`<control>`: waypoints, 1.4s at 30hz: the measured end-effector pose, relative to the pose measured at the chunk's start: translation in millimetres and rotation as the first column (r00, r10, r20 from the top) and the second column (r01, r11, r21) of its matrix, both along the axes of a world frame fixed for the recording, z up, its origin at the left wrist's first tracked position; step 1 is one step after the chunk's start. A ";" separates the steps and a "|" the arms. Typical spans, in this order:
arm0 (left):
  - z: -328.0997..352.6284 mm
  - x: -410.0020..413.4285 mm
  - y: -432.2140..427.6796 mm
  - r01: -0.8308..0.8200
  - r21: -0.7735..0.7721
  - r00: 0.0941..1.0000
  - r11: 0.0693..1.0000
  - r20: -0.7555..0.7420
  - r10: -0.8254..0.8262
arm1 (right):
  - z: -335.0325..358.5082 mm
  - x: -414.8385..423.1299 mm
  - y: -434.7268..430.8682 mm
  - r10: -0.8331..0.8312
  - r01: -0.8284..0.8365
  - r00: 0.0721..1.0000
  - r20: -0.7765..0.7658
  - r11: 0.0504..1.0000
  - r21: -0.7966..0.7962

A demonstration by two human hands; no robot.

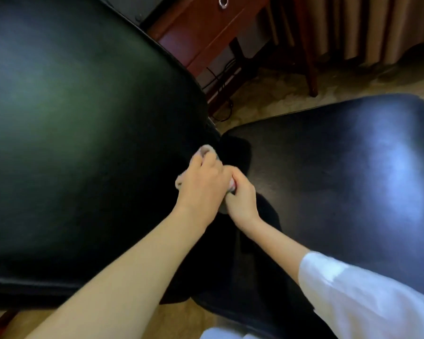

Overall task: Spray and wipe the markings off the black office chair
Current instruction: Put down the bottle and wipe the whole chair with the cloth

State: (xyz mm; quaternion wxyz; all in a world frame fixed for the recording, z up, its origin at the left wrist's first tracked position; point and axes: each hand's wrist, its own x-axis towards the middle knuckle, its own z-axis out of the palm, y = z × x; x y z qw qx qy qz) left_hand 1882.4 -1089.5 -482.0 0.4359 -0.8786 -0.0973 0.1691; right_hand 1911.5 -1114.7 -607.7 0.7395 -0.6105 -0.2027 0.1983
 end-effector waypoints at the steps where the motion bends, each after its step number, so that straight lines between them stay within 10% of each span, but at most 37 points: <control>1: -1.6 18.1 9.1 0.022 0.034 1.000 0.999 -0.017 -0.021 | -2.4 14.1 15.0 -0.023 0.023 1.000 0.020 1.000 -0.014; 13: -19.4 57.2 86.8 0.071 0.077 0.982 0.995 -0.182 -0.056 | -29.3 31.4 107.8 0.048 -0.051 0.998 -0.032 0.992 -0.116; 39: -28.4 -161.1 -111.2 -0.488 0.150 0.784 0.860 -0.358 0.507 | -8.7 -188.3 -83.2 0.516 -0.531 0.843 -0.154 0.843 -0.087; 42: -21.2 -201.9 -102.0 -0.407 0.018 0.835 0.913 -0.399 0.379 | -10.7 -208.1 -93.0 0.568 -0.572 0.820 -0.075 0.816 -0.082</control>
